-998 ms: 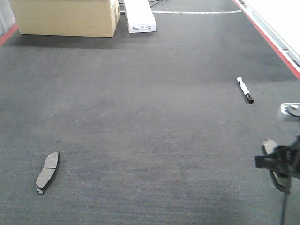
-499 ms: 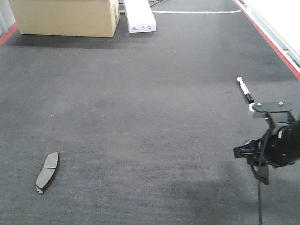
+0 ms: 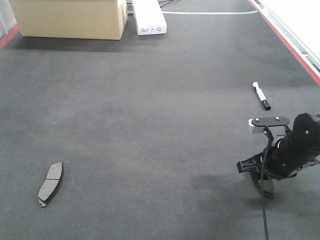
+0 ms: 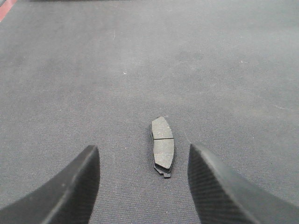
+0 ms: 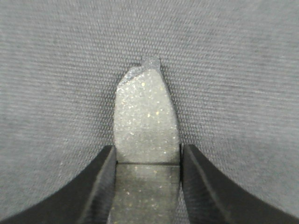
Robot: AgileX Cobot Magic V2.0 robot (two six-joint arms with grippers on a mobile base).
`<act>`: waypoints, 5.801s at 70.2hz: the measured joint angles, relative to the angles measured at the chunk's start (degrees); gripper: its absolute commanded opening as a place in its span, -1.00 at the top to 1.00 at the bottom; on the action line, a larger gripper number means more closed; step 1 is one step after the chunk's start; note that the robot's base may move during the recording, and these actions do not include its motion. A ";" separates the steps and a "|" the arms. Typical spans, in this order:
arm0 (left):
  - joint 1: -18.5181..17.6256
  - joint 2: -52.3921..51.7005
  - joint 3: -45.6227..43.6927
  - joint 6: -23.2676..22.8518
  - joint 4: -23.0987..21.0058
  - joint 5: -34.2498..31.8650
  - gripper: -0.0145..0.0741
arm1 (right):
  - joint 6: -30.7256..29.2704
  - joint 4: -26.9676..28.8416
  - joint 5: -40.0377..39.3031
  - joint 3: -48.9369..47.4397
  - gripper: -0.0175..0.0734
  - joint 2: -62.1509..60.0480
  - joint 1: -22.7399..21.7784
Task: Move and align brake pads A on conveyor
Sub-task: 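Lower the right gripper to the belt and open to release its pad, then raise both open grippers above the two placed pads, then back away and turn the base from the conveyor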
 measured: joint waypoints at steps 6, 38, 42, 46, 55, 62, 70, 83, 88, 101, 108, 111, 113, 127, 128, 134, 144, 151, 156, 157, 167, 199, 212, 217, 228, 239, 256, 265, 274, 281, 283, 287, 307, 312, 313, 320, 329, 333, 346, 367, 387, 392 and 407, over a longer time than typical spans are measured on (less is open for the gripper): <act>0.00 0.00 0.00 0.00 0.00 0.00 -0.21 | -0.11 0.02 0.05 0.00 0.44 0.67 0.00; 0.00 0.00 0.00 0.00 0.00 0.00 -0.21 | -0.74 0.64 -0.01 -0.28 -0.48 1.14 0.00; 0.00 0.00 0.00 0.00 0.00 0.00 -0.21 | -0.81 0.89 -0.12 -0.28 -0.57 1.03 0.00; 0.00 0.00 0.00 0.00 0.00 0.00 -0.21 | -0.82 1.12 -0.12 -0.28 -0.60 0.44 0.00; 0.00 0.00 0.00 0.00 0.00 0.00 -0.21 | -0.87 1.28 -0.23 -0.28 -0.57 -2.86 0.00; 0.00 0.00 0.00 0.00 0.00 0.00 -0.21 | -0.87 1.33 -0.23 -0.07 -0.51 -6.80 0.00; 0.00 0.00 0.00 0.00 0.00 0.00 -0.21 | -0.87 1.33 -1.27 2.61 -0.45 -13.82 0.00; 0.00 0.00 0.00 0.00 0.00 0.00 -0.21 | -0.89 1.33 -3.63 11.39 -0.42 -30.05 0.00; 0.00 0.00 0.00 0.00 0.00 0.00 -0.21 | -0.89 1.40 -3.91 14.40 -0.42 -36.85 0.00; 0.00 0.00 0.00 0.00 0.00 0.00 -0.21 | -0.93 2.02 -3.91 20.93 -0.42 -54.78 0.00; 0.00 0.00 0.00 0.00 0.00 0.00 -0.21 | -1.90 3.45 -3.91 23.87 -0.42 -64.54 0.00; 0.00 0.00 0.00 0.00 0.00 0.00 -0.21 | -2.31 4.06 -3.91 25.08 -0.42 -68.47 0.00; 0.00 0.00 0.00 0.00 0.00 0.00 -0.21 | -2.40 4.65 -3.91 25.90 -0.42 -70.92 0.00; 0.00 0.00 0.00 0.00 0.00 0.00 -0.21 | -2.59 6.07 -4.21 32.15 -0.42 -83.68 0.00; 0.00 0.00 0.00 0.00 0.00 0.00 -0.21 | -2.59 6.07 -4.69 32.70 -0.42 -84.43 0.00; 0.00 0.00 0.00 0.00 0.00 0.00 -0.21 | -2.59 6.13 -8.01 34.24 -0.42 -86.55 0.00; 0.00 0.00 0.00 0.00 0.00 0.00 -0.21 | -2.59 6.87 -10.24 35.38 -0.42 -87.49 0.00; 0.00 0.00 0.00 0.00 0.00 0.00 -0.21 | -2.59 6.98 -10.36 35.46 -0.42 -87.49 0.00; 0.00 0.00 0.00 0.00 0.00 0.00 -0.21 | -2.59 6.99 -10.36 35.46 -0.42 -87.49 0.00; 0.00 0.00 0.00 0.00 0.00 0.00 -0.21 | -2.59 6.99 -10.36 35.46 -0.42 -87.49 0.00; 0.00 0.00 0.00 0.00 0.00 0.00 -0.21 | -2.59 7.08 -10.36 35.46 -0.42 -87.49 0.00; 0.00 0.00 0.00 0.00 0.00 0.00 -0.21 | -2.59 7.08 -10.36 35.46 -0.42 -87.49 0.00; 0.00 0.00 0.00 0.00 0.00 0.00 -0.21 | -2.59 7.08 -10.43 35.46 -0.42 -87.49 0.00; 0.00 0.00 0.00 0.00 0.00 0.00 -0.21 | -2.59 7.08 -10.43 35.46 -0.42 -87.49 0.00; 0.00 0.00 0.00 0.00 0.00 0.00 -0.21 | -2.59 7.08 -10.43 35.46 -0.42 -87.49 0.00; 0.00 0.00 0.00 0.00 0.00 0.00 -0.21 | -2.59 7.08 -10.43 35.46 -0.42 -87.49 0.00; 0.00 0.00 0.00 0.00 0.00 0.00 -0.21 | -2.59 7.08 -10.43 35.46 -0.42 -87.49 0.00; 0.00 0.00 0.00 0.00 0.00 0.00 -0.21 | -2.59 7.08 -10.43 35.46 -0.42 -87.49 0.00; 0.00 0.00 0.00 0.00 0.00 0.00 -0.21 | -2.59 7.08 -10.43 35.46 -0.42 -87.49 0.00; 0.00 0.00 0.00 0.00 -0.06 0.00 -0.21 | -2.59 7.08 -10.45 35.46 -0.42 -87.49 0.00; 0.00 0.00 0.00 0.00 -0.06 0.00 -0.21 | -2.59 7.08 -10.45 35.46 -0.42 -87.49 0.00; 0.00 0.00 0.00 0.00 -0.06 0.00 -0.21 | -2.59 7.11 -10.45 35.46 -0.42 -87.49 0.00; 0.00 0.00 0.00 0.00 -0.06 0.00 -0.21 | -2.59 7.11 -10.50 35.46 -0.42 -87.49 0.00; 0.00 0.00 0.00 0.00 -0.06 0.00 -0.21 | -2.59 7.11 -10.50 35.46 -0.42 -87.49 0.00; 0.00 0.00 0.00 0.00 -0.06 0.00 -0.21 | -2.59 7.11 -10.50 35.46 -0.42 -87.49 0.00; 0.00 0.00 0.00 0.00 -0.06 0.00 -0.21 | -2.59 7.11 -10.50 35.46 -0.42 -87.49 0.00; 0.00 0.00 0.00 0.00 -0.06 0.00 -0.21 | -2.59 7.11 -10.50 35.46 -0.42 -87.49 0.00; 0.00 0.00 0.00 0.00 -0.06 0.00 -0.21 | -2.59 7.11 -10.50 35.46 -0.42 -87.49 0.00; 0.00 0.00 0.00 0.00 -0.06 0.00 -0.21 | -2.59 7.11 -10.50 35.46 -0.42 -87.49 0.00; 0.00 0.00 0.00 0.00 -0.06 0.00 -0.21 | -2.59 7.11 -10.50 35.46 -0.42 -87.49 0.00; 0.00 0.00 0.00 0.00 -0.06 0.00 -0.21 | -2.59 7.11 -10.50 35.46 -0.42 -87.49 0.00; 0.00 0.00 0.00 0.00 -0.06 0.00 -0.21 | -2.59 7.11 -10.50 35.46 -0.42 -87.49 0.00; 0.00 0.00 0.00 0.00 -0.06 0.00 -0.21 | -2.59 7.11 -10.50 35.46 -0.42 -87.49 0.00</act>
